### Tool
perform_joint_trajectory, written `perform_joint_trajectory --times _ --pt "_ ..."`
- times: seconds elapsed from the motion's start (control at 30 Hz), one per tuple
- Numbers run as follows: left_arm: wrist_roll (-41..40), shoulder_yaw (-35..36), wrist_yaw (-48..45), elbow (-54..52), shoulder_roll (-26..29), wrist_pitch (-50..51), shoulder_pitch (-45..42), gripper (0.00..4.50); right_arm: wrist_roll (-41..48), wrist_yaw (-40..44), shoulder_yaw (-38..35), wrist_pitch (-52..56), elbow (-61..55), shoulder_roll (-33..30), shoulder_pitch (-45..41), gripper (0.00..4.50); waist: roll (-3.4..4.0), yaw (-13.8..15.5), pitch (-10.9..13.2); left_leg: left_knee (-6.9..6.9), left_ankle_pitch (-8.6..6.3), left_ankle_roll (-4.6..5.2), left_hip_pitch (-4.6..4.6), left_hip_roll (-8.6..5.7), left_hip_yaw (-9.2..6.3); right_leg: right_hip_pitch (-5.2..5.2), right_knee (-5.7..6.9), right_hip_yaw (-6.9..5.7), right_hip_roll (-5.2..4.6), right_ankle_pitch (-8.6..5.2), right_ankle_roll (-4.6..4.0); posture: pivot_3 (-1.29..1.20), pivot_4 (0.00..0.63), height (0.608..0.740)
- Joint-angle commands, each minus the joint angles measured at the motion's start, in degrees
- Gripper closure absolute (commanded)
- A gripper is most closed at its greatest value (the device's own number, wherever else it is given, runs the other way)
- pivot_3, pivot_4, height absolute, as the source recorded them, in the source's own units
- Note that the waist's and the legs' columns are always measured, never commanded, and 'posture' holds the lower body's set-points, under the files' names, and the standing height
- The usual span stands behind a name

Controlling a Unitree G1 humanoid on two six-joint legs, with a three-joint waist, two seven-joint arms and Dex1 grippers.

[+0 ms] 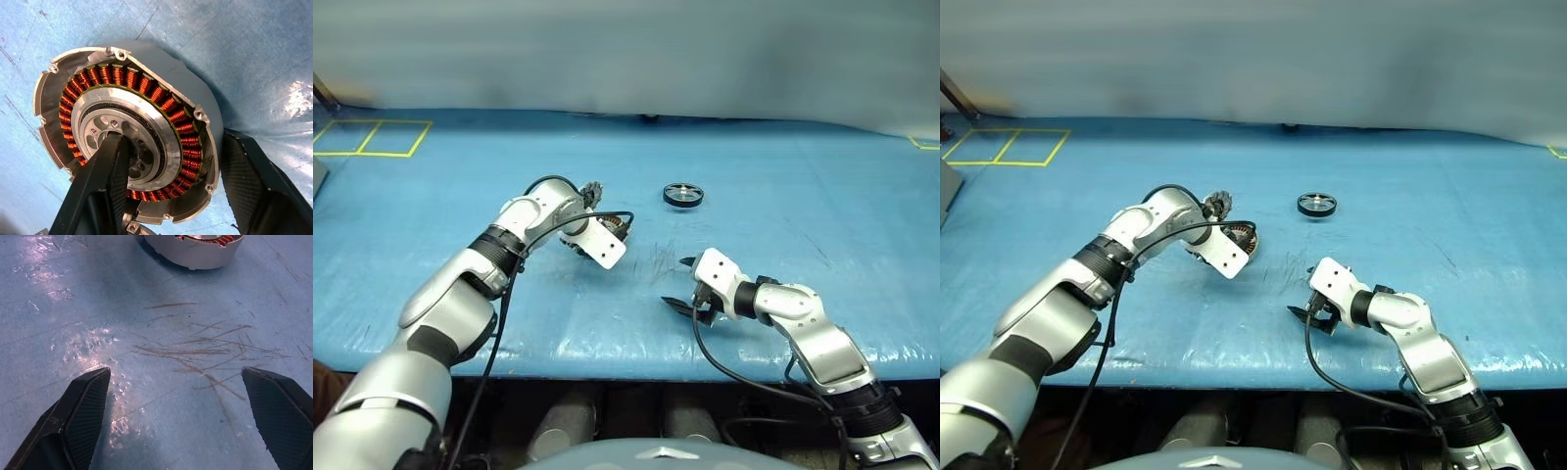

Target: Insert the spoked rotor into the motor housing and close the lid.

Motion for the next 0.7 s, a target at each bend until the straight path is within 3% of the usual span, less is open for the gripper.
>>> perform_joint_trajectory --times 0.03,0.2,0.7 --pt "2.1 -1.4 3.1 1.5 0.5 -2.2 -0.1 2.16 0.3 -0.7 -1.2 -1.0 -1.9 -0.2 0.3 0.00 0.00 0.0 0.0 0.00 0.01 0.00 0.00 0.00 0.00 0.00 0.00 0.00 0.00 0.00 0.01 0.00 0.150 0.740" --pt "2.6 -0.4 7.1 -2.0 1.5 -6.5 -0.6 2.16 0.4 -1.6 -2.7 -0.8 -1.9 -0.8 1.4 0.00 -0.01 0.1 0.0 0.00 0.05 0.01 -0.09 -0.01 0.00 -0.09 0.00 -0.01 -0.01 0.02 0.03 0.00 0.150 0.740" --pt "-0.6 0.5 6.5 -16.9 4.8 -16.5 3.4 2.16 0.8 -4.0 -7.4 -0.6 -2.1 -2.7 5.5 0.00 -0.07 -0.2 0.1 0.00 0.25 0.17 -0.89 -0.10 0.00 -0.58 -0.12 0.02 -0.04 0.29 -0.41 0.00 0.150 0.740"
